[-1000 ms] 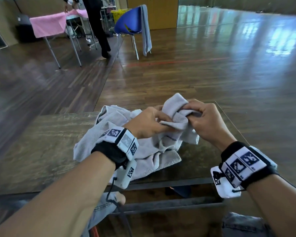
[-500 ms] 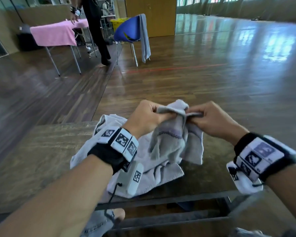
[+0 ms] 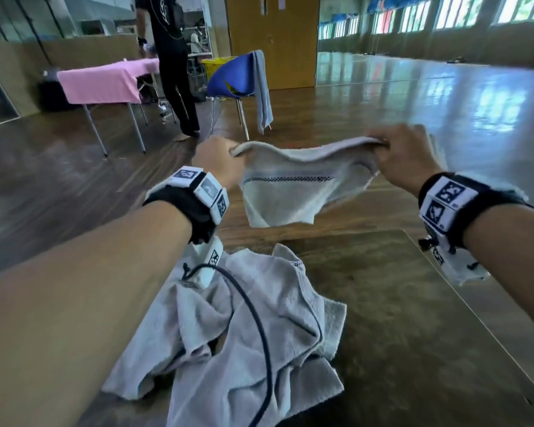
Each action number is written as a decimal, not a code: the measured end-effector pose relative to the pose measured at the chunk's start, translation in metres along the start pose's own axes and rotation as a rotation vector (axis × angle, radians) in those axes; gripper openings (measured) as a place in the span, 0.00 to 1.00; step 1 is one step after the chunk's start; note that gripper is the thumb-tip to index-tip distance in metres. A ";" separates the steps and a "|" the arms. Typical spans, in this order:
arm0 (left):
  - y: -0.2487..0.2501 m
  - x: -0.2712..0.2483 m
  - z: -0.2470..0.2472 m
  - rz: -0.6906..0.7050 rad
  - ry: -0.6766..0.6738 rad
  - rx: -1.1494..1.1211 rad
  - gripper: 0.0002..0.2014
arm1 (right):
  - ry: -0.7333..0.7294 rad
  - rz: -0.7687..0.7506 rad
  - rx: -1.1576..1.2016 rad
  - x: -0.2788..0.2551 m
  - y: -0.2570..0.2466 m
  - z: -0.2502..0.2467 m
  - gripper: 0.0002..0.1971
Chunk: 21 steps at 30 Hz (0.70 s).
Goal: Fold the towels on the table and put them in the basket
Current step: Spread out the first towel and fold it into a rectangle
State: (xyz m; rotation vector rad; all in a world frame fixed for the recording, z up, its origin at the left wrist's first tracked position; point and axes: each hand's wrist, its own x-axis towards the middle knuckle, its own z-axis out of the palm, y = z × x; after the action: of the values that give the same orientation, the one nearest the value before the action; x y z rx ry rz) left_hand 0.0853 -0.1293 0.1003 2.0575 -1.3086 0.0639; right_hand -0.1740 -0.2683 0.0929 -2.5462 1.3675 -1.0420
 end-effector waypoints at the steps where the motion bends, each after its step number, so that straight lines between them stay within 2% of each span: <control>1: -0.009 0.002 0.002 -0.031 -0.023 0.013 0.12 | -0.003 0.030 -0.007 -0.006 0.006 0.003 0.11; 3: -0.024 0.002 0.007 -0.088 -0.106 -0.069 0.11 | -0.027 0.014 0.047 -0.017 0.015 0.011 0.14; 5: -0.032 0.000 0.016 -0.169 -0.168 -0.273 0.09 | -0.038 -0.018 0.181 -0.025 0.020 0.020 0.17; 7: -0.037 -0.001 0.024 -0.234 -0.190 -0.447 0.09 | -0.018 -0.026 0.281 -0.026 0.024 0.030 0.19; 9: -0.040 0.000 0.030 -0.250 -0.196 -0.559 0.05 | -0.010 -0.040 0.328 -0.024 0.028 0.038 0.20; 11: -0.044 0.002 0.034 -0.207 -0.130 -0.573 0.02 | -0.030 -0.062 0.374 -0.021 0.030 0.043 0.17; 14: -0.048 -0.004 0.034 -0.097 0.061 -0.460 0.06 | -0.054 -0.100 0.422 -0.024 0.036 0.051 0.14; 15: -0.049 -0.008 0.035 -0.096 0.054 -0.441 0.07 | -0.074 -0.090 0.417 -0.028 0.039 0.054 0.14; 16: -0.052 -0.014 0.037 -0.116 -0.013 -0.388 0.10 | -0.118 -0.076 0.390 -0.033 0.042 0.057 0.13; 18: -0.061 -0.031 0.041 -0.140 -0.247 -0.186 0.18 | -0.236 -0.076 0.268 -0.048 0.049 0.064 0.10; 19: -0.066 -0.040 0.044 -0.130 -0.342 -0.107 0.17 | -0.275 -0.077 0.209 -0.056 0.052 0.066 0.11; 21: -0.071 -0.060 0.047 -0.118 -0.432 -0.053 0.18 | -0.306 -0.064 0.138 -0.075 0.056 0.069 0.12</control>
State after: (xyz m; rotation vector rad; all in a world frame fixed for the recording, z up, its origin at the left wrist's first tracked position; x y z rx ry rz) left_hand 0.0995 -0.0911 0.0039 2.1725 -1.4126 -0.4873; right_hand -0.2016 -0.2613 -0.0198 -2.5301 1.1030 -0.6894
